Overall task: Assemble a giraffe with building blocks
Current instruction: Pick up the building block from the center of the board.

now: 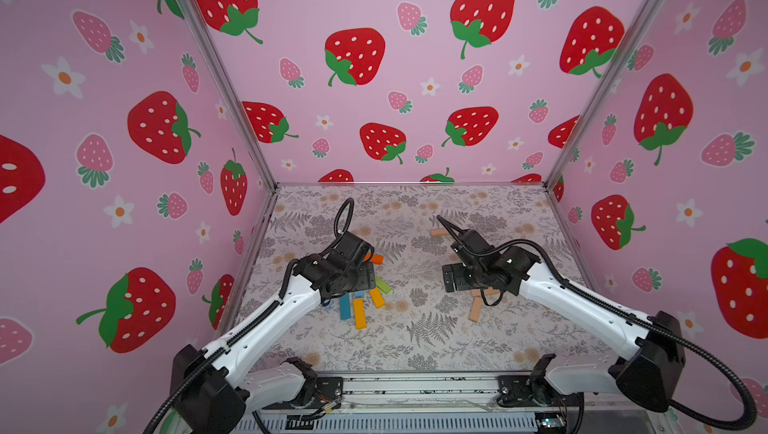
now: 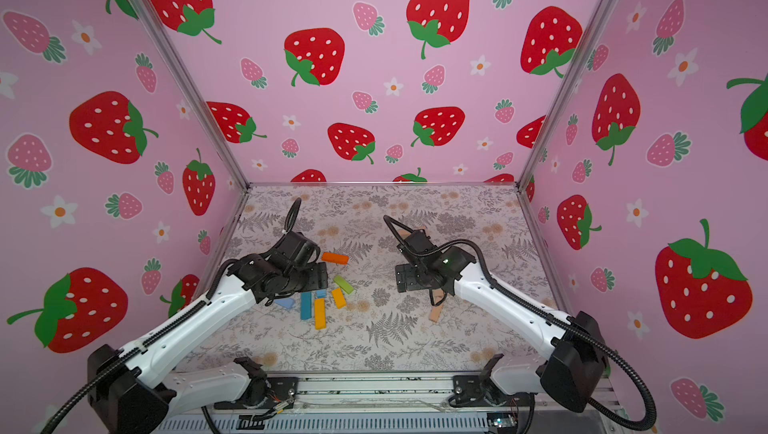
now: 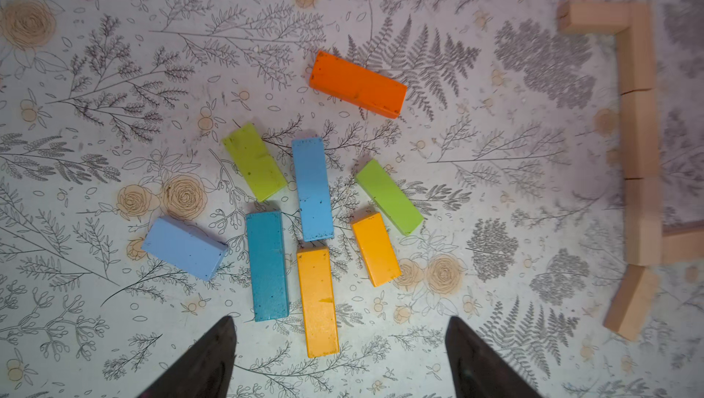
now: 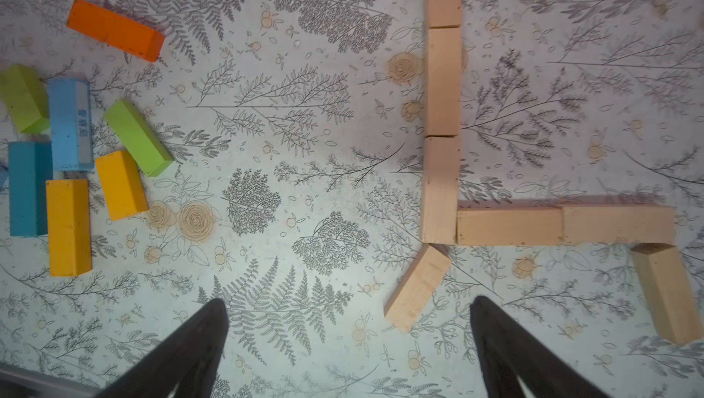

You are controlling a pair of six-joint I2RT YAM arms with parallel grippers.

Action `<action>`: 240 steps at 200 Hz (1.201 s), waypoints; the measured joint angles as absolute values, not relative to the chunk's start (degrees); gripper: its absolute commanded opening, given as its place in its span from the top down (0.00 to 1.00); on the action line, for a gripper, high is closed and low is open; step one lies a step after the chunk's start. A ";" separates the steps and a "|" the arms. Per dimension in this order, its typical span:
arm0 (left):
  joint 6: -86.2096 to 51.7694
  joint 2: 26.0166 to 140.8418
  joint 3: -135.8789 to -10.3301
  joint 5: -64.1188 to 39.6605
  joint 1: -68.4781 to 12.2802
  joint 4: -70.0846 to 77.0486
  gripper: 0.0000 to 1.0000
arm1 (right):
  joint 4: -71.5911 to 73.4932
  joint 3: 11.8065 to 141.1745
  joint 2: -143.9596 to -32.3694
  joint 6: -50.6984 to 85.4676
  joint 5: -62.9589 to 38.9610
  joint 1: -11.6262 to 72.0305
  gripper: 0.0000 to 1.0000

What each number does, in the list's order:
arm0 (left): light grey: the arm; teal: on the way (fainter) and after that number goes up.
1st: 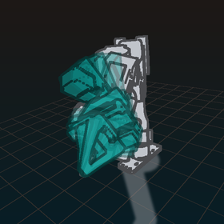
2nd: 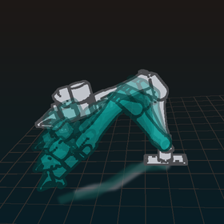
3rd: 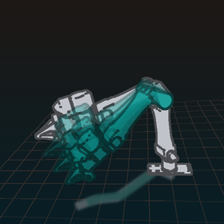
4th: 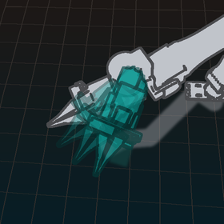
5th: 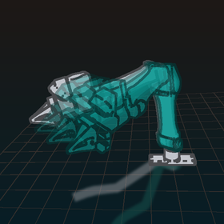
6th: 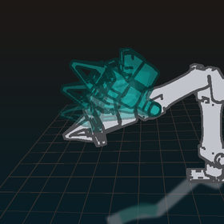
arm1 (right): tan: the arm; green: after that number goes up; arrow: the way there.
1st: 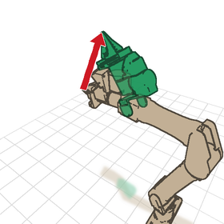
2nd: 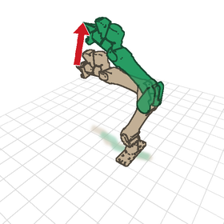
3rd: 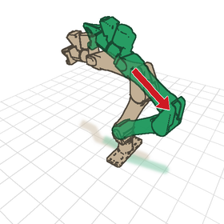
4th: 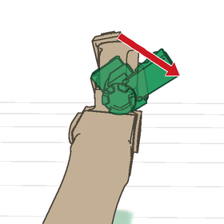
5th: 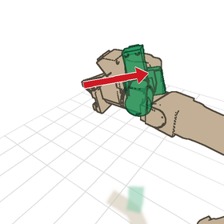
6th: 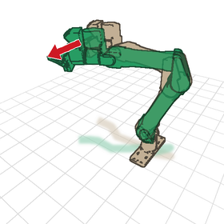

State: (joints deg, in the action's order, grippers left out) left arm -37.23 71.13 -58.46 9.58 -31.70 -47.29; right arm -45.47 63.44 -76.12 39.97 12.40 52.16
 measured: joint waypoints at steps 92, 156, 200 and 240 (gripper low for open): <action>-36.23 84.09 -59.86 5.63 -24.03 -43.92 0.20 | -40.69 60.14 -76.12 42.50 14.09 57.98 0.01; -37.32 86.61 -59.86 4.62 -16.86 -42.15 0.23 | -39.22 59.79 -76.95 42.44 13.65 57.98 0.02; -38.72 90.89 -59.83 2.42 -14.11 -38.65 0.24 | -39.00 59.66 -77.12 42.41 13.47 58.00 0.02; -39.38 93.65 -59.83 2.24 -12.08 -36.53 0.27 | -38.94 58.94 -77.10 42.39 13.47 58.02 0.03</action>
